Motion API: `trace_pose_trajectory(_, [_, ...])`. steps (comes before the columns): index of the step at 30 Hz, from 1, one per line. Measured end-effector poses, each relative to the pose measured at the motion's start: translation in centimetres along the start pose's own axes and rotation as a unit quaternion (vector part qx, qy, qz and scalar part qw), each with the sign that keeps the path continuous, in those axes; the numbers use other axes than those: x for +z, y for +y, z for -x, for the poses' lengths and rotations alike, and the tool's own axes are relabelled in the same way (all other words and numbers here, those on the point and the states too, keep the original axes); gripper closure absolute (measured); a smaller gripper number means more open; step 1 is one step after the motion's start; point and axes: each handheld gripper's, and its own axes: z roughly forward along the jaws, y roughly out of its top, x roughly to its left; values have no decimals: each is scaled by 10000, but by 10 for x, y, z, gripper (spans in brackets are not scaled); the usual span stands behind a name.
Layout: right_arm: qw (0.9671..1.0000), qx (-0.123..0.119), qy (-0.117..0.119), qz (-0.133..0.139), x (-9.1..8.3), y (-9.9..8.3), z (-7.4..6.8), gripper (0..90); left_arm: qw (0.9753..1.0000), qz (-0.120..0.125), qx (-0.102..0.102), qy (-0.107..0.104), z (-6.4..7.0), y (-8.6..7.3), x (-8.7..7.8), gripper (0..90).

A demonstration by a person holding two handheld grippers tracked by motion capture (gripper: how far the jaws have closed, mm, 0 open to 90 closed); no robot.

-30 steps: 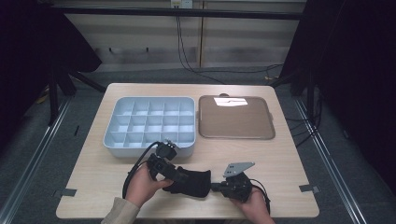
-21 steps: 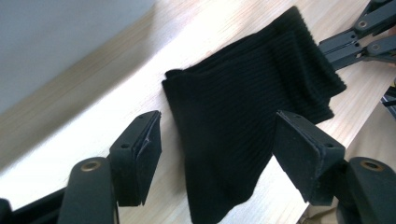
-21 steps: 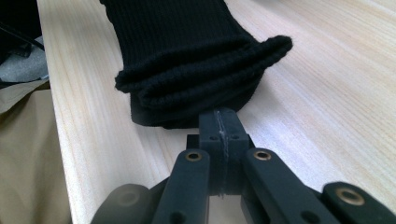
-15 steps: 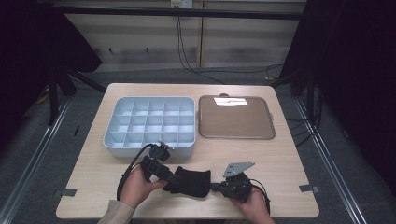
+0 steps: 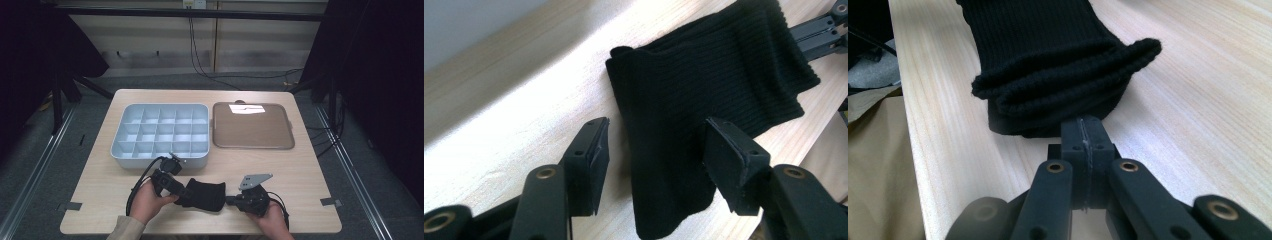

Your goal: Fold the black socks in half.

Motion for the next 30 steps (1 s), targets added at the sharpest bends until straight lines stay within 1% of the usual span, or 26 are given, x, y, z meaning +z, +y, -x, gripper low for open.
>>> trace_pose_trajectory(4, [10000,5,-6,-5,0,0,0,897,10000,-30,-5,-8,0,-1,2,463])
trace_pose_trajectory(5, [10000,8,-5,-7,0,0,0,896,10000,-59,50,3,-1,-1,3,466])
trace_pose_trajectory(6, [10000,5,6,5,0,0,0,896,10000,-64,0,-4,-1,-1,4,474])
trace_pose_trajectory(8, [10000,2,-11,-15,0,0,0,895,10000,-77,-24,-3,-1,-2,7,484])
trace_pose_trajectory(9, [10000,0,-5,-16,0,0,0,895,10000,-86,-19,-10,-1,-2,8,488])
trace_pose_trajectory(10, [10000,-2,-6,-17,0,0,0,896,9999,-113,36,-30,-2,-2,9,501])
trace_pose_trajectory(11, [10000,-1,-4,-17,0,0,0,895,9999,-108,48,-25,-2,-2,9,510])
trace_pose_trajectory(12, [10000,-2,-3,-17,0,0,0,895,10000,-70,3,-11,-1,-2,10,508])
trace_pose_trajectory(15, [10000,5,13,-1,0,0,0,896,10000,-70,-44,-54,-1,-2,11,526])
trace_pose_trajectory(17, [10000,10,17,1,0,0,0,896,9999,-79,-25,-73,-1,-1,11,556])
trace_pose_trajectory(18, [10000,-2,-2,-14,0,0,-1,896,9999,-96,6,-75,-1,-1,11,556])
trace_pose_trajectory(20, [10000,4,7,1,0,0,-1,896,9999,-67,-29,-76,1,0,11,597])
trace_pose_trajectory(23, [10000,-3,-5,-12,0,0,-1,896,9999,-102,42,-50,1,1,11,650])
trace_pose_trajectory(27, [10000,-6,-17,-20,0,0,-1,895,9999,-131,5,-78,2,1,11,725])
trace_pose_trajectory(29, [10000,-7,-19,-22,0,0,-1,894,9999,-93,-36,-84,3,1,11,744])
trace_pose_trajectory(30, [10000,-8,-12,-15,0,0,-1,894,9999,-120,19,-86,3,1,11,763])
